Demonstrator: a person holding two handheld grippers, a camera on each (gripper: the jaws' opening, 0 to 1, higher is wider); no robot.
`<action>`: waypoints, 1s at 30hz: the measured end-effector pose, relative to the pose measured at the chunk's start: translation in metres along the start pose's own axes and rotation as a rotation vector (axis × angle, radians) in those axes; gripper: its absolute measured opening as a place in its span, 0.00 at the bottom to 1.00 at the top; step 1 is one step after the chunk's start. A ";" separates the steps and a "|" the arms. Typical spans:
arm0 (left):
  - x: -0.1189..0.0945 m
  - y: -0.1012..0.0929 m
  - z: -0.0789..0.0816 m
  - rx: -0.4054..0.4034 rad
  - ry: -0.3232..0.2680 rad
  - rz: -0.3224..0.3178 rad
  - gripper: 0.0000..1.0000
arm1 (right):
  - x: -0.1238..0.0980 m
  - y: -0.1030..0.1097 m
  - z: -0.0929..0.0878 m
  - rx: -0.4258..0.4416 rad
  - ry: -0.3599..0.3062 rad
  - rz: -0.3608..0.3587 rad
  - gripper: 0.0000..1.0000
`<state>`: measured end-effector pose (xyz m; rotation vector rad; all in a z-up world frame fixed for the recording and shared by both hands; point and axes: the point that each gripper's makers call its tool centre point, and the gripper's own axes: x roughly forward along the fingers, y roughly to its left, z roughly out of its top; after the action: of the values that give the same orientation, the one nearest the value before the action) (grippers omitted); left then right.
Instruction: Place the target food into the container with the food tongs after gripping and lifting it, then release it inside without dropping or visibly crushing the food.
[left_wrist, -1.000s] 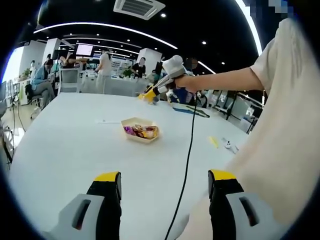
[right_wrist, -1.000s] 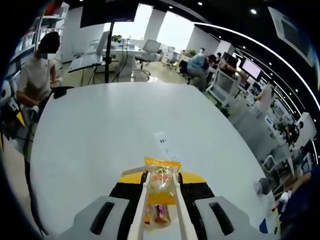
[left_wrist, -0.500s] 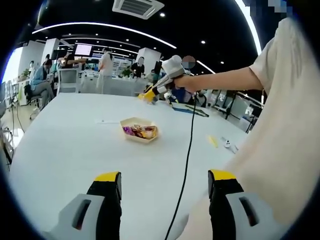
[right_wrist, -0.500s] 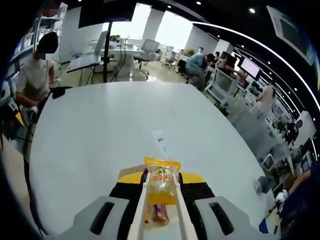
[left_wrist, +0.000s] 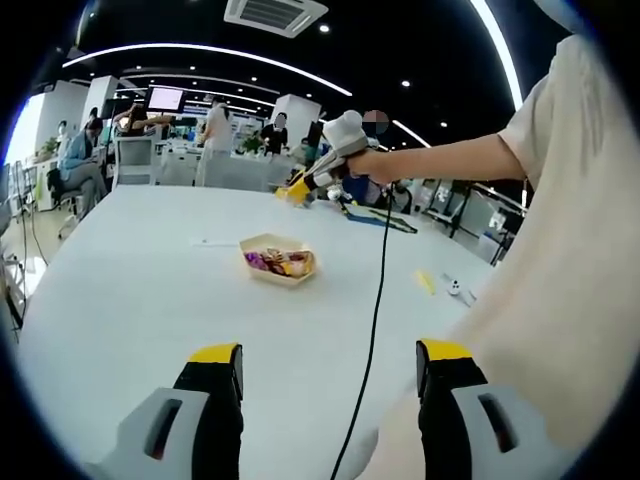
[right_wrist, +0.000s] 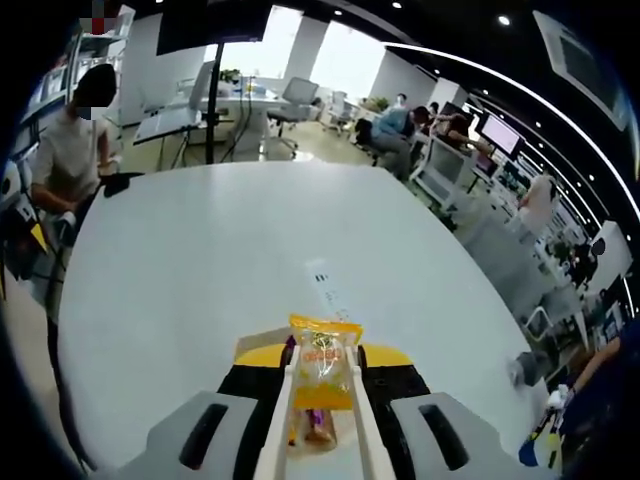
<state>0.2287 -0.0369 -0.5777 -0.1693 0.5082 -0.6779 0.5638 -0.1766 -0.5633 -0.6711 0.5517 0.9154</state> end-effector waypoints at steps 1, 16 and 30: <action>0.000 0.000 0.000 0.000 0.001 0.000 0.71 | 0.000 0.000 0.000 0.002 0.000 0.002 0.27; 0.000 0.000 -0.001 -0.001 0.003 -0.003 0.70 | -0.001 0.000 0.000 0.002 0.000 -0.003 0.27; 0.002 -0.004 -0.001 0.011 0.002 -0.013 0.70 | -0.009 0.009 -0.004 0.015 -0.007 0.006 0.27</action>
<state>0.2273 -0.0407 -0.5779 -0.1621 0.5059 -0.6938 0.5514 -0.1801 -0.5625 -0.6529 0.5537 0.9183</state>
